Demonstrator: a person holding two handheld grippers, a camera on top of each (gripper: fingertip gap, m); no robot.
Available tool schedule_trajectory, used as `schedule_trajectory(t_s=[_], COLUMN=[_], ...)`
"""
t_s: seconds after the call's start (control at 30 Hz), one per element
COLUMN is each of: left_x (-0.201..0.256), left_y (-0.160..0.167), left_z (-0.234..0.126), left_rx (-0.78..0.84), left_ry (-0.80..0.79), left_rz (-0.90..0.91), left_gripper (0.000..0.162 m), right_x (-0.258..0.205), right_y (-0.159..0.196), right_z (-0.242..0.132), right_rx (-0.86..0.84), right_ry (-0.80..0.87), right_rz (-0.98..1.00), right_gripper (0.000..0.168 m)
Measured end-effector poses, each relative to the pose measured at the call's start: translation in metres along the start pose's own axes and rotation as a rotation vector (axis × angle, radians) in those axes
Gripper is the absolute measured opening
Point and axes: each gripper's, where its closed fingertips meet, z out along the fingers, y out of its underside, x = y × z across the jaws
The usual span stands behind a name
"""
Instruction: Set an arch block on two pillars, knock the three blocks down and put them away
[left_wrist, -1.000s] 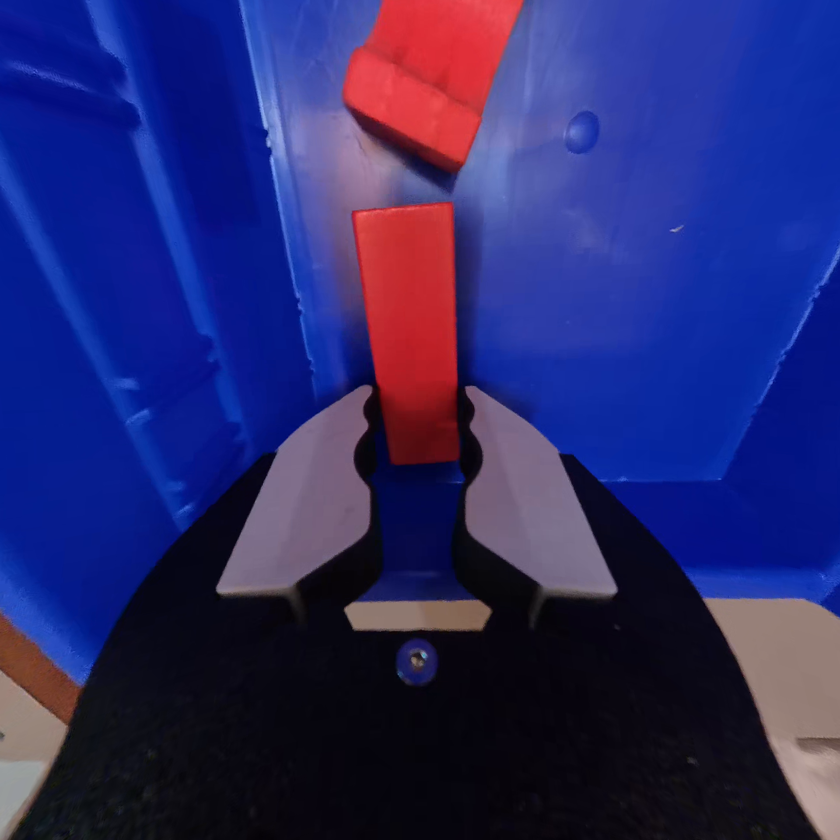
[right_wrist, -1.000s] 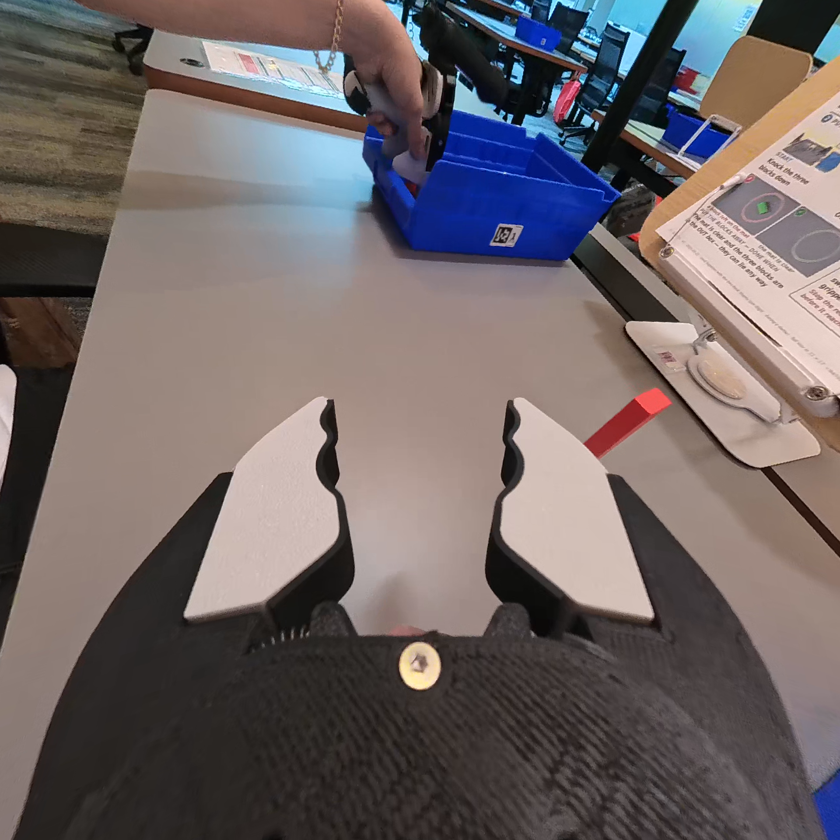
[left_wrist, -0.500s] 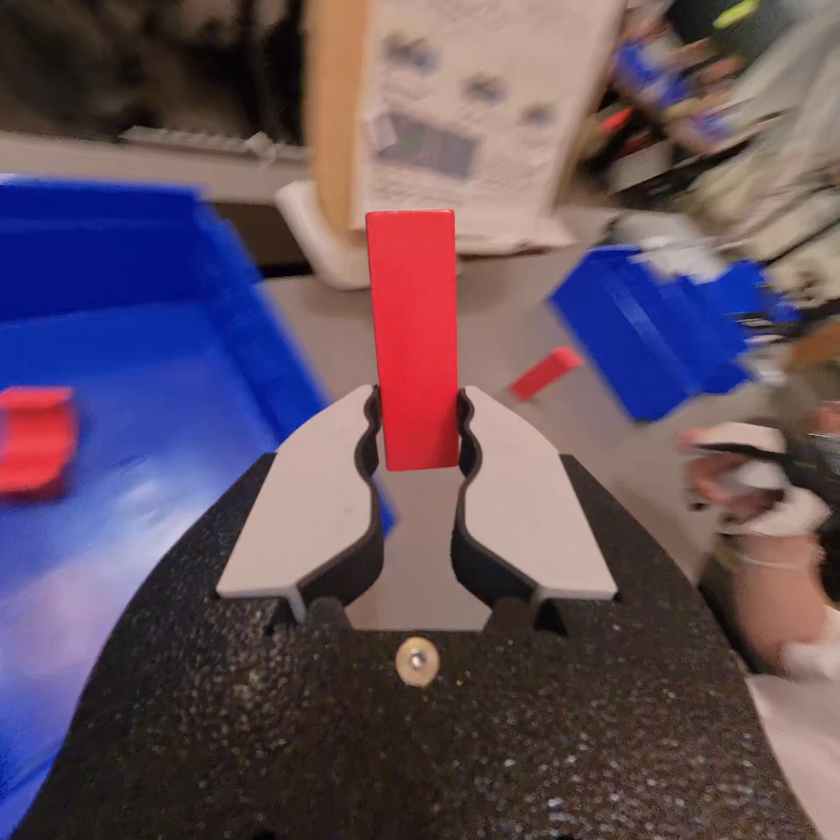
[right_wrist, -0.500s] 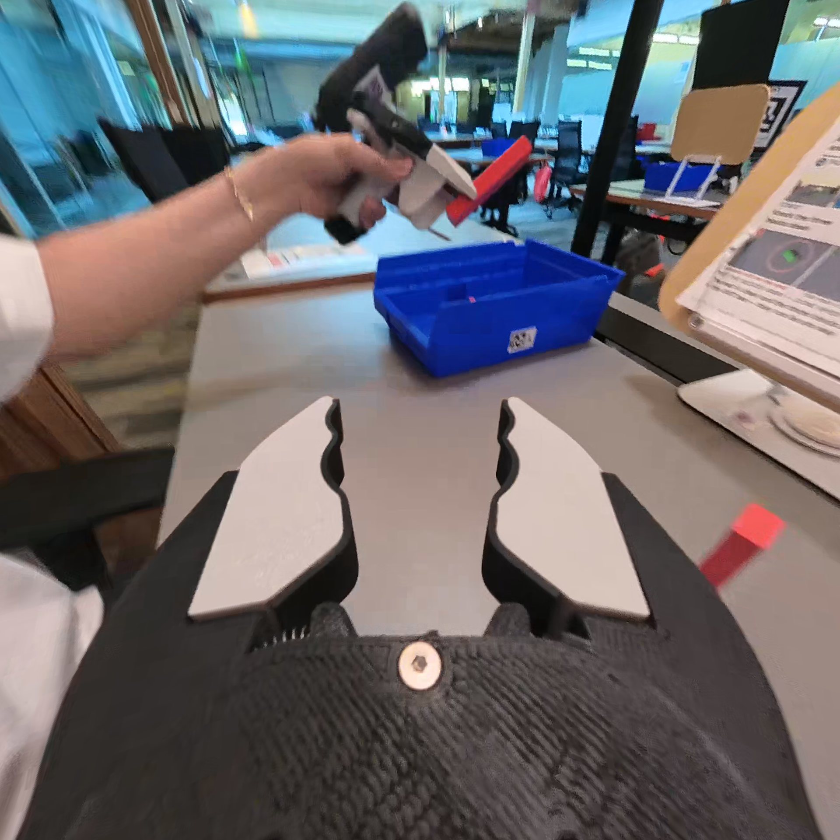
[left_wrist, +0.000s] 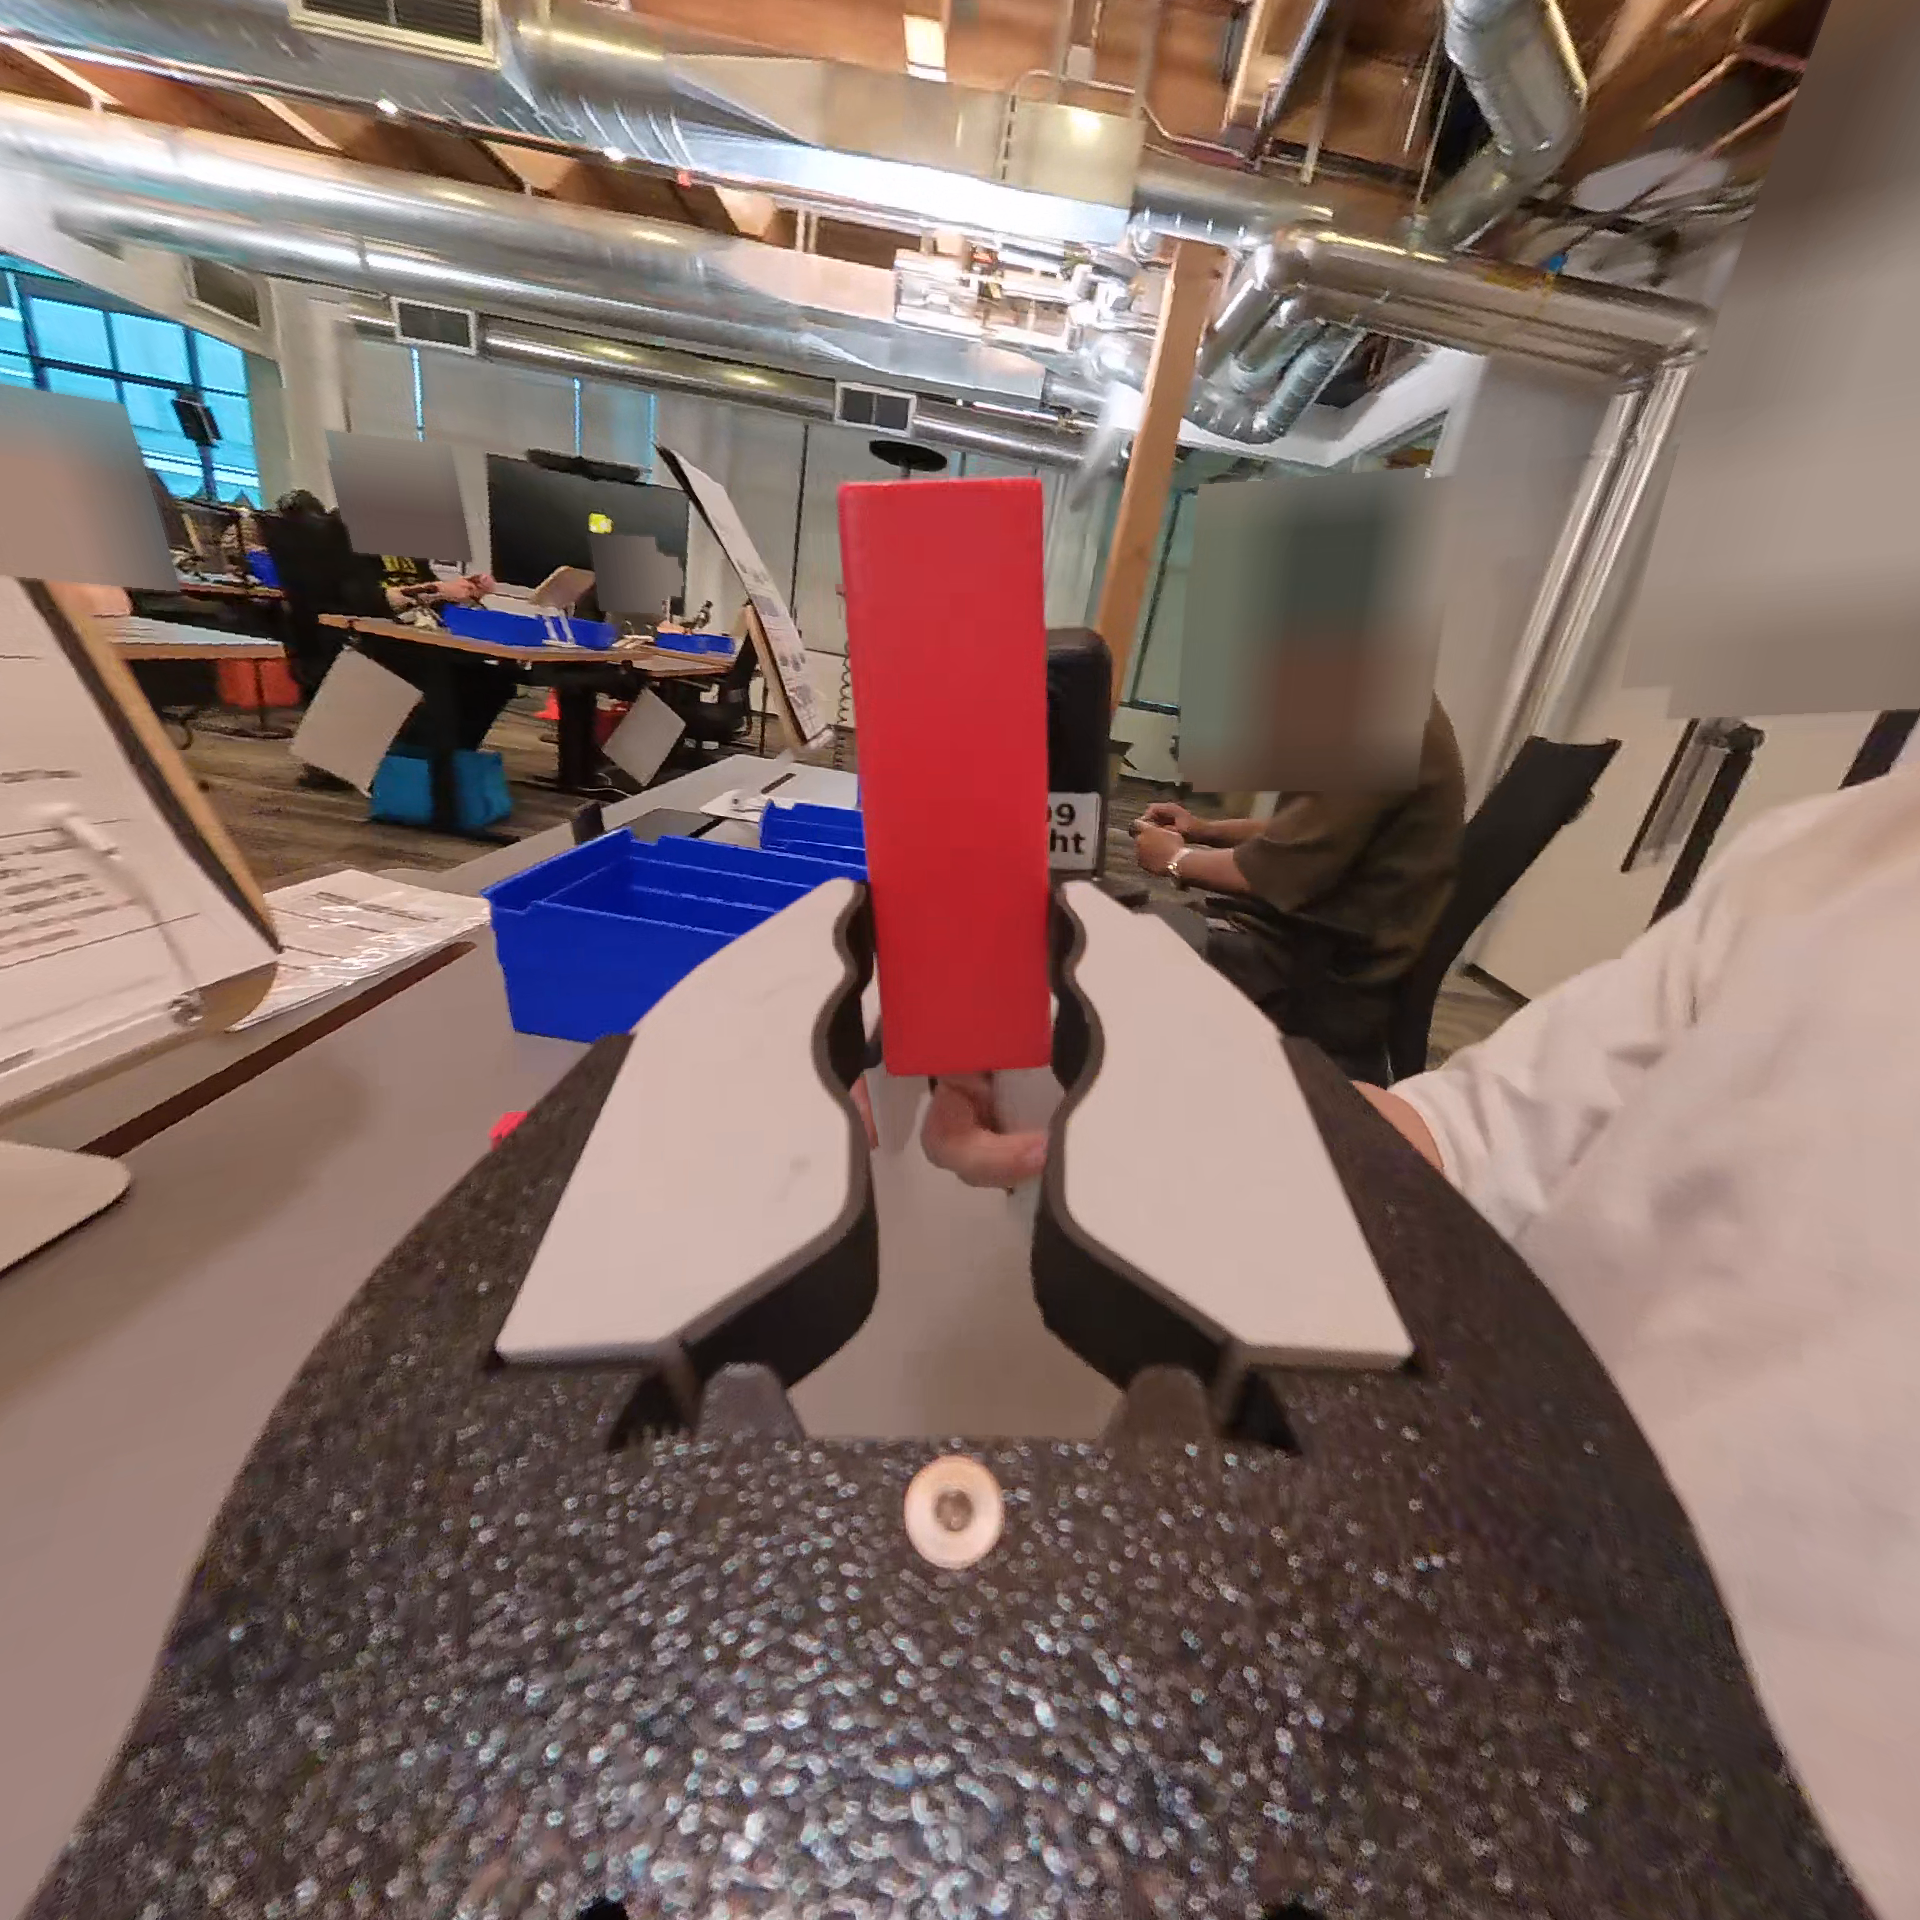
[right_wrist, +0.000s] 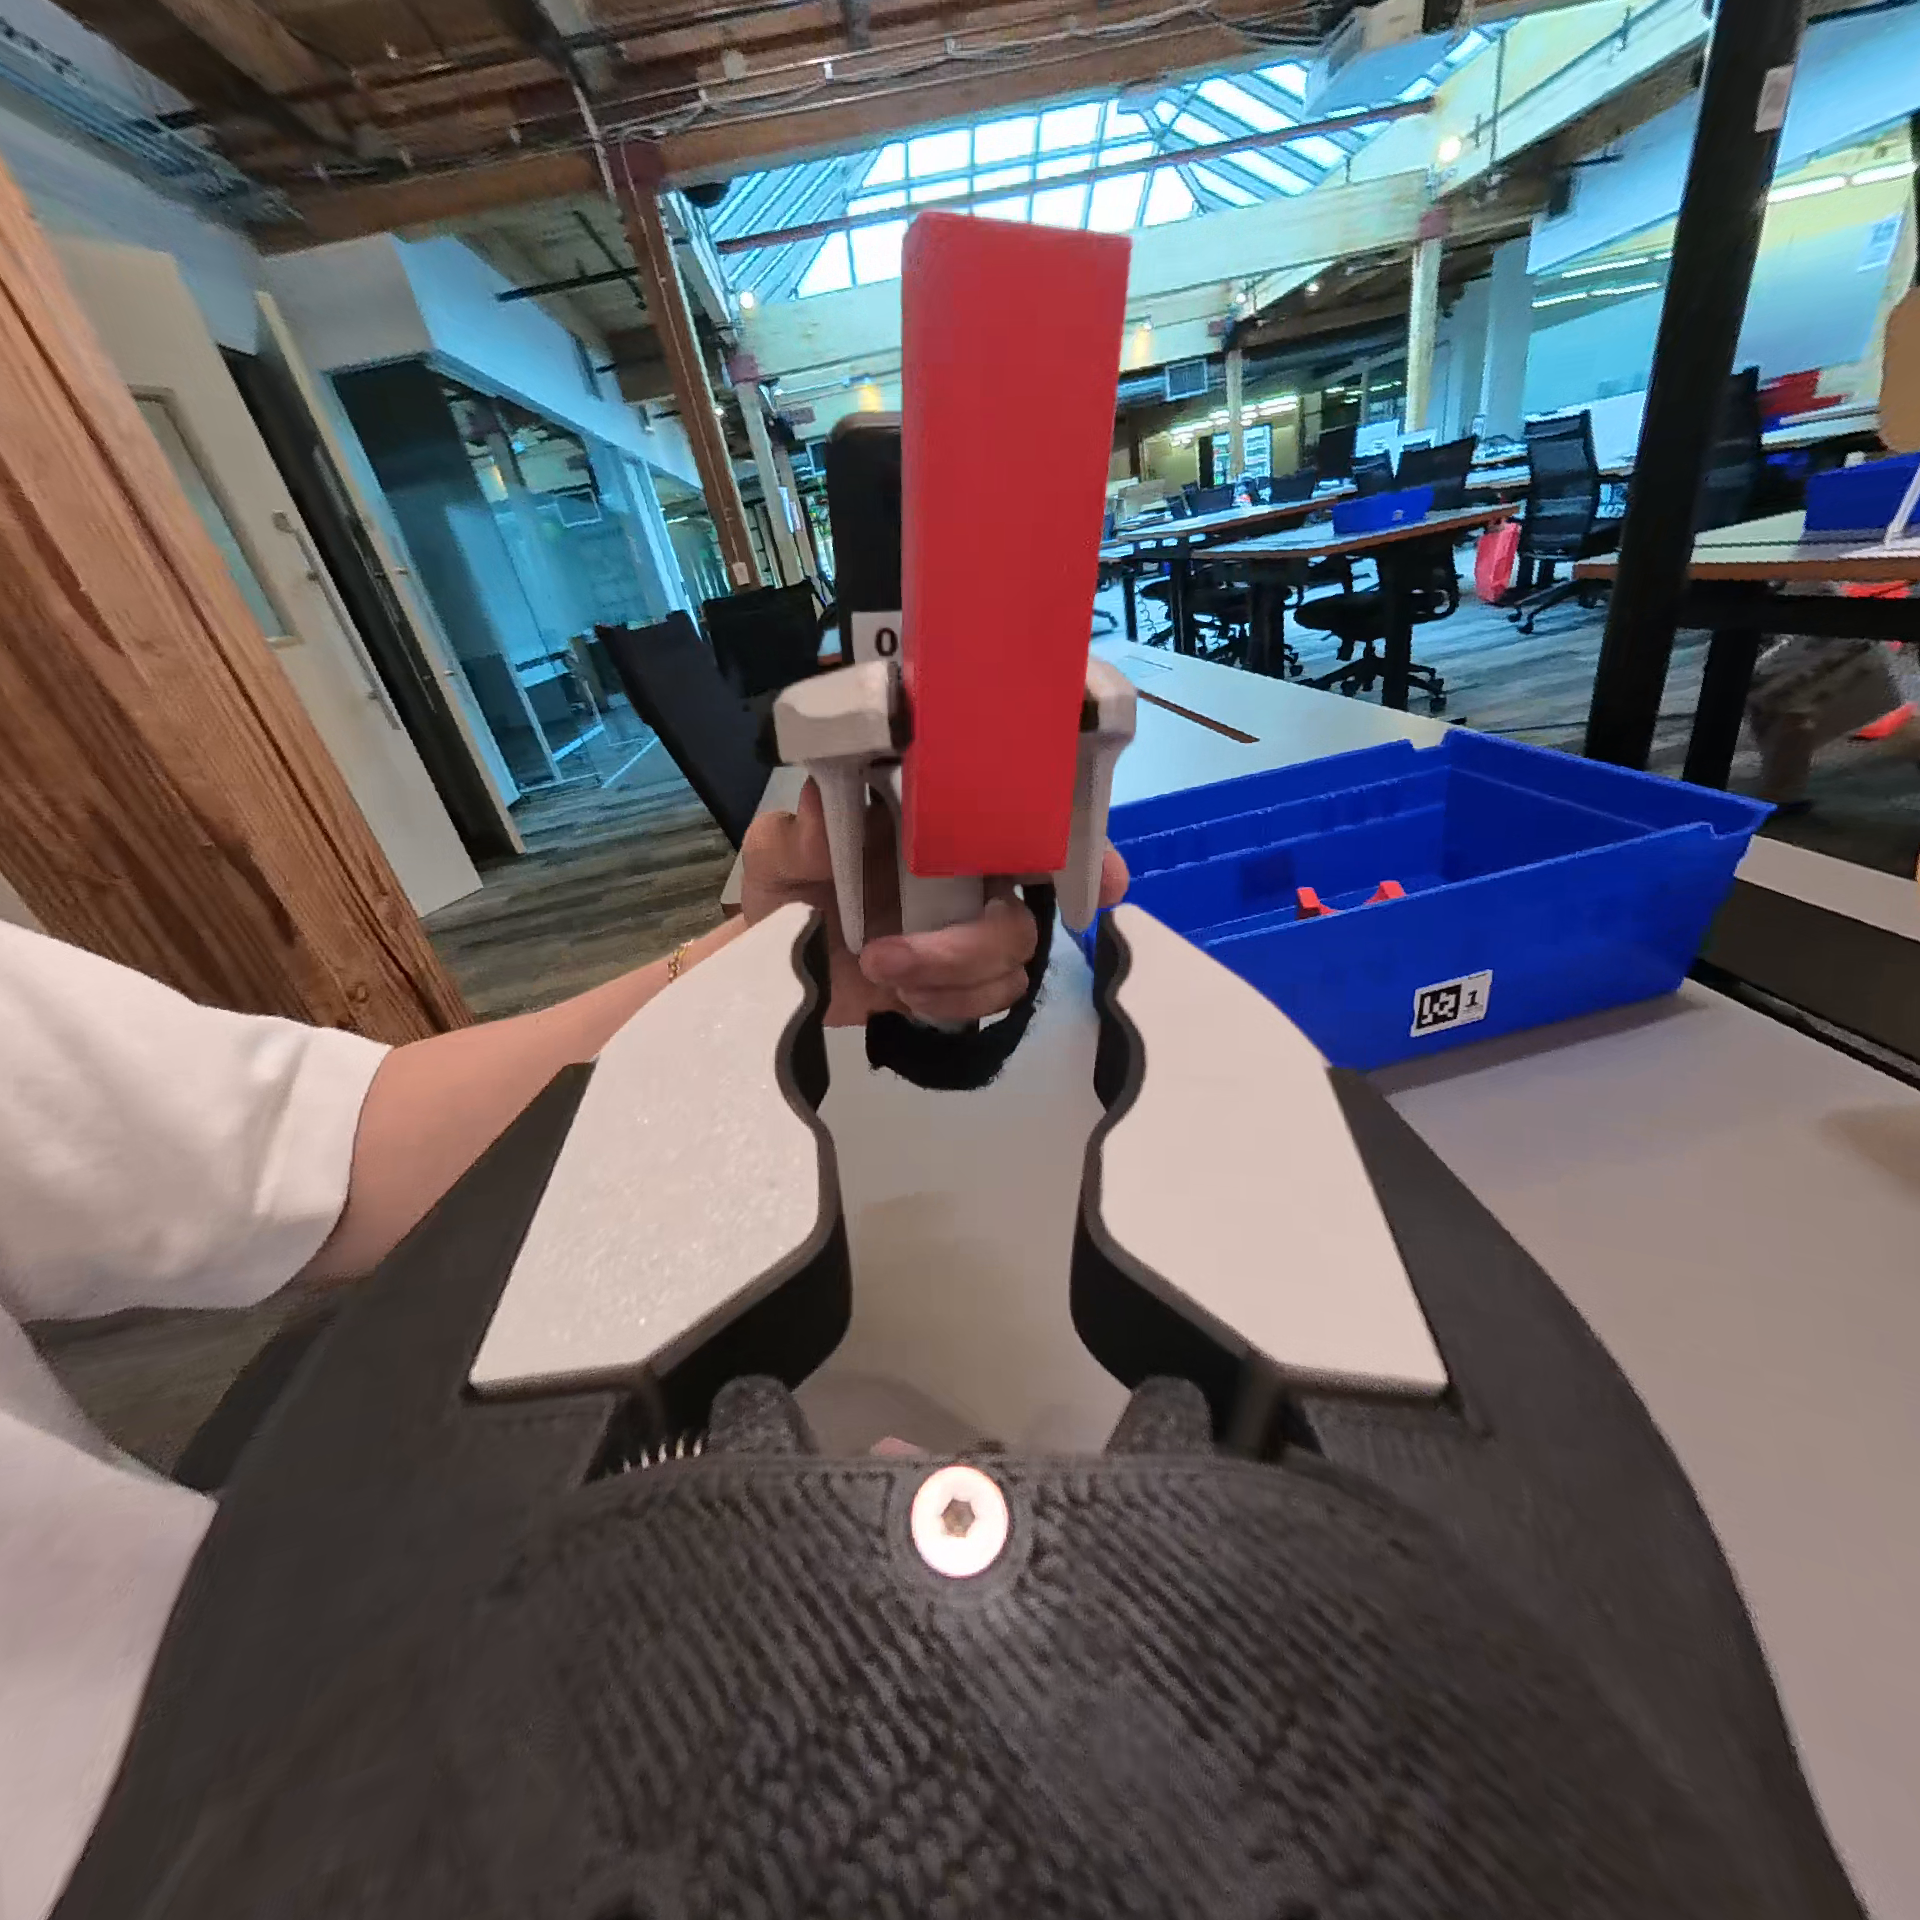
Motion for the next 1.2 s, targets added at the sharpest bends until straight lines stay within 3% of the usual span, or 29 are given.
schedule_trajectory(t_s=[0.17,0.4,0.63,0.67,0.73,0.93,1.2], left_x=[0.008,0.011,0.009,0.007,0.005,-0.005,-0.001], left_y=[0.008,0.015,0.023,0.023,0.015,0.007,0.021], left_z=[0.009,0.015,0.016,0.015,0.013,0.016,0.029], left_rx=[0.015,0.003,-0.02,-0.028,-0.018,-0.198,-0.368], left_ry=[0.044,0.048,0.019,-0.001,-0.039,-0.114,-0.085], left_rz=[0.016,0.032,0.054,0.065,0.09,0.139,0.199], left_gripper=[0.031,0.031,0.031,0.034,0.055,0.059,0.037], right_x=[0.001,-0.001,0.003,0.006,0.009,0.018,0.021], right_y=[0.001,-0.002,0.006,0.009,0.012,0.024,0.041], right_z=[-0.004,-0.004,-0.01,-0.012,-0.018,-0.034,-0.041], right_rx=[-0.006,0.022,-0.046,-0.067,-0.086,-0.119,-0.182], right_ry=[0.011,-0.002,0.03,0.054,0.068,0.113,0.144], right_rz=[-0.027,-0.042,-0.101,-0.117,-0.126,-0.159,-0.232], right_gripper=[0.048,0.032,0.031,0.032,0.032,0.032,0.032])
